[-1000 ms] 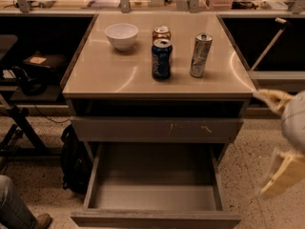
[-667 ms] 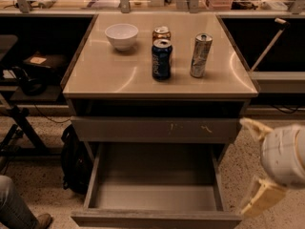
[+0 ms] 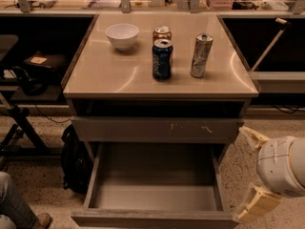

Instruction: Close middle drawer

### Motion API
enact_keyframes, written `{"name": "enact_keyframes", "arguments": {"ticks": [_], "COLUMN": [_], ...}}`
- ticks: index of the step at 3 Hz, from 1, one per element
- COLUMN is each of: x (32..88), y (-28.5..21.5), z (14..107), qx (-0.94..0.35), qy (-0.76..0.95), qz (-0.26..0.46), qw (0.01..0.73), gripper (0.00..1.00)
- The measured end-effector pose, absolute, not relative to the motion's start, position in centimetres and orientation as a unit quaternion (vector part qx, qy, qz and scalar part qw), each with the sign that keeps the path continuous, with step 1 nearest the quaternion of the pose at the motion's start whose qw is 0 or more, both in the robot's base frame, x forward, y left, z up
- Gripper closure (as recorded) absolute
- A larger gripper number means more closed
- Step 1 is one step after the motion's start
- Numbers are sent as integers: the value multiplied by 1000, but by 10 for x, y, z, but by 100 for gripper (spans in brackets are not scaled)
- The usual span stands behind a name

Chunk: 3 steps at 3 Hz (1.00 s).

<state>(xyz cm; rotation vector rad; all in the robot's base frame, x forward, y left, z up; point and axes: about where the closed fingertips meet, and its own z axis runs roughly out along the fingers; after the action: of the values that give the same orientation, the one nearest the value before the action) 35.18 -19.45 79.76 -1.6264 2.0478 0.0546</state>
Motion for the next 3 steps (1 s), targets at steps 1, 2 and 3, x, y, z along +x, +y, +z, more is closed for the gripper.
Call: {"name": "enact_keyframes", "arguments": {"ticks": [1, 2, 3], "x": [336, 290, 231], "y": [-196, -204, -217], "z": [782, 726, 635], "qx": [-607, -582, -574], "qy": [748, 761, 772], "qz": [18, 24, 36], "qw": [269, 287, 271], "gripper": [0, 0, 0]}}
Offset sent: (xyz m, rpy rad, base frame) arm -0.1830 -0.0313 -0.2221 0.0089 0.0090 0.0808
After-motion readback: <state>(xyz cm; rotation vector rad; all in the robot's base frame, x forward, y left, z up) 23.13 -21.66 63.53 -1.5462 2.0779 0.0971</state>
